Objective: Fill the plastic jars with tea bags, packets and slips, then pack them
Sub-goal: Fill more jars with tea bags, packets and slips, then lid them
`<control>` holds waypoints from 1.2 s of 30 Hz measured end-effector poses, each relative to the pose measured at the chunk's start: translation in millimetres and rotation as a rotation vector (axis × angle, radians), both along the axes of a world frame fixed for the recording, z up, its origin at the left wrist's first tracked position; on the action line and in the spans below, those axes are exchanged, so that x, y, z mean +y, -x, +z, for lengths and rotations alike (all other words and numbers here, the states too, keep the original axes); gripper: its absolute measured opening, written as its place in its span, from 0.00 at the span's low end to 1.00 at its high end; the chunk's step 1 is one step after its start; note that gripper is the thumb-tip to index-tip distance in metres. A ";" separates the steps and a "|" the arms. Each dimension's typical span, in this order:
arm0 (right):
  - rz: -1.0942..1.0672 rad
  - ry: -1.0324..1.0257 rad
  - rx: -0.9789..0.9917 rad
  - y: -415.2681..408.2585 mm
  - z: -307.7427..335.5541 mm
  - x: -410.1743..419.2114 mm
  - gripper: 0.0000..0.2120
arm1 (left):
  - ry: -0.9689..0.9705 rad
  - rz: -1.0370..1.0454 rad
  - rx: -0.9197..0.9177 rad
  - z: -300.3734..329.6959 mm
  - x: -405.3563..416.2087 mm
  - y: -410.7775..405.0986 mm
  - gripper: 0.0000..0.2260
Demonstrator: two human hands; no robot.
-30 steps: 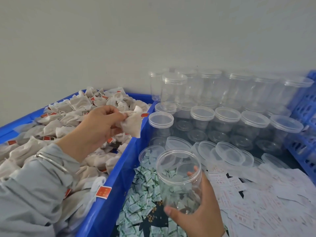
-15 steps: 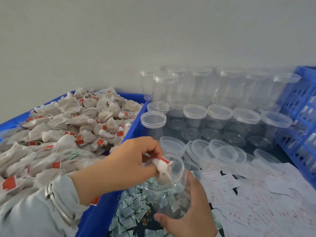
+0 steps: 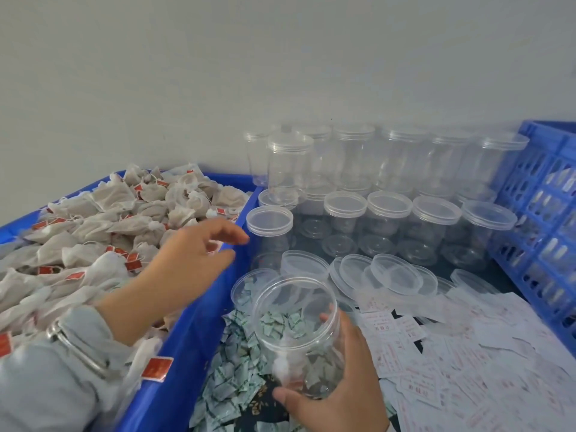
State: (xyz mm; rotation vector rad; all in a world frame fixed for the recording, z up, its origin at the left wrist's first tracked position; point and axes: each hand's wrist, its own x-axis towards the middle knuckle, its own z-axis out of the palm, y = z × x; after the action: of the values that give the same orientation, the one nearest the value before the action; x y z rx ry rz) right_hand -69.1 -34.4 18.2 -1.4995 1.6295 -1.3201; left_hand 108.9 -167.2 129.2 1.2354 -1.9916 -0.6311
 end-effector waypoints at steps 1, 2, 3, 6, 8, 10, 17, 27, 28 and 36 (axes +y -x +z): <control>-0.009 -0.001 -0.006 -0.2 0.1 1.1 0.57 | 0.000 0.082 0.018 -1.3 -11.9 -7.3 0.20; -0.012 -0.001 -0.005 -0.5 0.0 1.5 0.56 | 0.000 0.155 -0.004 -3.9 -22.9 -15.3 0.17; -0.012 -0.002 -0.001 -0.9 -0.1 1.9 0.56 | -0.007 0.207 -0.066 -8.1 -32.4 -23.5 0.15; -0.008 -0.008 0.019 -1.9 -0.5 1.8 0.56 | -0.122 0.238 -0.322 -28.5 -49.0 -37.9 0.14; 0.000 -0.013 0.048 -1.4 -1.9 1.7 0.57 | -0.230 0.146 -0.455 -40.2 -49.3 -37.2 0.21; 0.010 -0.022 0.081 -0.6 -2.8 1.3 0.59 | -0.249 0.036 -0.531 -41.2 -46.6 -33.6 0.26; 0.031 0.009 0.048 -3.4 -2.3 2.5 0.57 | -0.252 -0.130 -0.558 -33.3 -38.9 -30.1 0.24; 0.043 0.023 0.028 -3.0 -3.1 1.6 0.56 | -0.165 0.073 -0.831 -45.9 -53.3 -28.3 0.13; 0.032 0.022 0.027 -2.7 -4.0 1.9 0.56 | -0.151 0.084 -0.832 -47.3 -54.5 -28.7 0.12; 0.035 0.026 -0.029 2.0 -10.8 -1.2 0.54 | -0.013 0.337 -0.487 -36.9 -57.4 -37.2 0.05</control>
State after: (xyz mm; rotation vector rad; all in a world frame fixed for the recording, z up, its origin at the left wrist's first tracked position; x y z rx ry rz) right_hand -71.1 -35.6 7.4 -1.5102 1.5671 -1.3428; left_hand 146.2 -224.6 92.3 1.8136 -2.0784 -0.1848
